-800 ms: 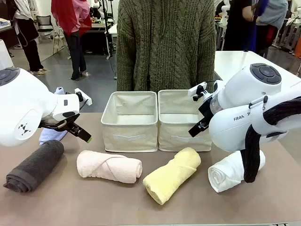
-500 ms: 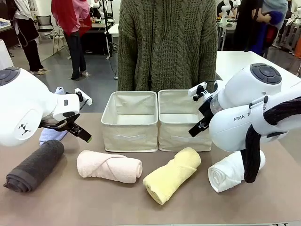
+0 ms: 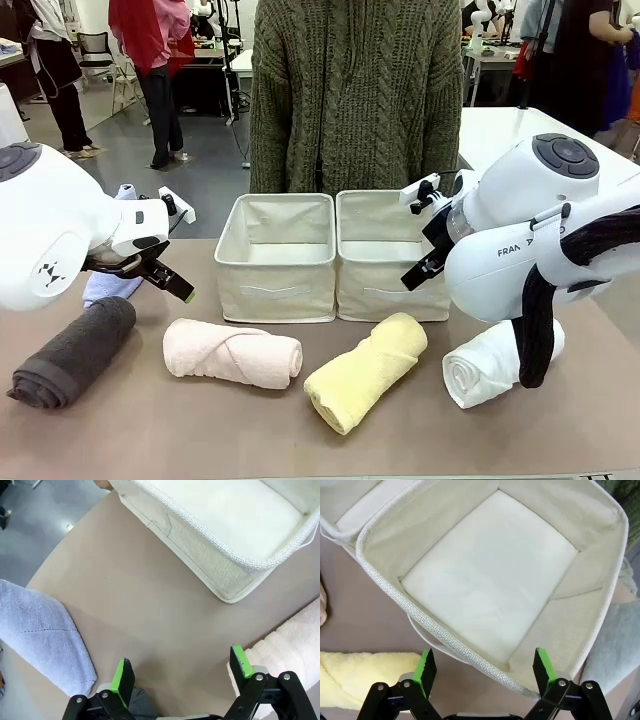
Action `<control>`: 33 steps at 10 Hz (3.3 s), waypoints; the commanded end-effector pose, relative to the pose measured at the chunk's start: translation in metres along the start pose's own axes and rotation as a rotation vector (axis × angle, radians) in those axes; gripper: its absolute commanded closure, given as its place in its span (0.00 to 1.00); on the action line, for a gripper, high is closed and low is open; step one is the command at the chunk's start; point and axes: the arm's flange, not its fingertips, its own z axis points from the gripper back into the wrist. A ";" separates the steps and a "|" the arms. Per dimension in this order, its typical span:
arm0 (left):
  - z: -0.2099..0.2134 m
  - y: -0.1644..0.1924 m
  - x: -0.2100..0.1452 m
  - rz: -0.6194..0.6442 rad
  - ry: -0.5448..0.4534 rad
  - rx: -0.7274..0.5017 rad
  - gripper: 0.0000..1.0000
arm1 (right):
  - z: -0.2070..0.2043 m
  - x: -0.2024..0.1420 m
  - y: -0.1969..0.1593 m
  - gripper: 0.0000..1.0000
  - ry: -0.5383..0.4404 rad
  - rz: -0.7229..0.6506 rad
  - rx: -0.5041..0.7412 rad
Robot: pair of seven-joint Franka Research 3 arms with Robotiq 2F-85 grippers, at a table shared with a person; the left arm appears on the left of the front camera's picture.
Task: Sort the towels based on their folding style.
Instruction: Pick up one triangle-folded towel and place it in the left Fabric basket.
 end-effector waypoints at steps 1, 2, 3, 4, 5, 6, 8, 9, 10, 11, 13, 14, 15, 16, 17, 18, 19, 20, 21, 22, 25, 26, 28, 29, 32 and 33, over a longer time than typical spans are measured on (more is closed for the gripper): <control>0.000 0.000 0.000 0.000 -0.001 0.000 0.00 | 0.001 0.001 0.000 0.00 -0.003 0.000 -0.001; 0.000 0.000 0.000 0.000 -0.001 0.000 0.00 | 0.001 0.001 0.000 0.00 -0.003 0.000 -0.001; 0.000 0.000 0.000 0.000 -0.001 0.000 0.00 | 0.001 0.001 0.000 0.00 -0.003 0.000 -0.001; 0.000 0.000 0.000 0.000 -0.001 0.000 0.00 | 0.001 0.001 0.000 0.00 -0.003 0.000 -0.001; 0.000 0.000 0.000 0.000 -0.001 0.000 0.00 | 0.001 0.001 0.000 0.00 -0.003 0.000 -0.001; 0.000 0.000 0.000 0.000 -0.001 0.000 0.00 | 0.001 0.001 0.000 0.00 -0.003 0.000 -0.001; 0.000 0.000 0.000 0.000 0.000 0.000 0.00 | 0.000 0.000 0.000 0.00 0.000 0.000 0.000; 0.022 0.001 0.013 -0.050 -0.004 0.038 0.00 | 0.024 0.016 0.006 0.00 -0.021 0.005 0.006; 0.051 0.003 0.034 -0.071 0.003 0.065 0.00 | 0.055 0.036 0.007 0.00 -0.042 0.004 -0.025; 0.081 0.007 0.049 -0.099 0.009 0.092 0.00 | 0.086 0.054 0.008 0.00 -0.064 -0.014 -0.042; 0.139 0.007 0.067 -0.140 0.019 0.096 0.00 | 0.150 0.074 0.022 0.00 -0.034 -0.009 -0.083; 0.164 0.004 0.068 -0.154 0.022 0.082 0.00 | 0.177 0.072 0.035 0.00 0.049 -0.005 -0.115; 0.189 0.000 0.066 -0.166 0.015 0.065 0.00 | 0.206 0.065 0.046 0.00 0.103 0.000 -0.129; 0.218 -0.006 0.059 -0.190 0.010 0.088 0.00 | 0.239 0.055 0.059 0.00 0.099 0.001 -0.176; 0.241 -0.006 0.055 -0.199 -0.002 0.102 0.00 | 0.266 0.047 0.066 0.00 0.074 -0.006 -0.219; 0.258 -0.007 0.047 -0.193 -0.012 0.118 0.00 | 0.286 0.039 0.069 0.00 0.050 -0.027 -0.250; 0.266 -0.012 0.038 -0.156 -0.030 0.137 0.00 | 0.290 0.033 0.068 0.00 0.008 -0.050 -0.291; 0.247 -0.010 0.057 -0.178 -0.005 0.117 0.00 | 0.274 0.044 0.066 0.00 0.069 -0.004 -0.201; 0.247 -0.010 0.057 -0.178 -0.005 0.117 0.00 | 0.274 0.044 0.066 0.00 0.069 -0.004 -0.201; 0.247 -0.010 0.057 -0.178 -0.005 0.117 0.00 | 0.274 0.044 0.066 0.00 0.069 -0.004 -0.201; 0.266 0.018 0.053 -0.213 -0.020 -0.108 0.00 | 0.301 0.048 0.046 0.00 0.043 0.013 -0.009; 0.279 0.046 0.054 -0.251 -0.067 -0.329 0.00 | 0.319 0.053 0.014 0.00 -0.015 0.016 0.160; 0.293 0.098 0.056 -0.283 -0.135 -0.594 0.00 | 0.349 0.050 -0.056 0.00 -0.162 -0.041 0.449; 0.292 0.129 0.050 -0.303 -0.208 -0.700 0.00 | 0.356 0.035 -0.096 0.00 -0.239 -0.066 0.550; 0.285 0.203 0.005 -0.217 -0.376 -0.881 0.00 | 0.350 -0.028 -0.178 0.00 -0.420 -0.146 0.791; 0.289 0.229 -0.013 -0.179 -0.466 -0.948 0.00 | 0.353 -0.048 -0.192 0.00 -0.473 -0.145 0.814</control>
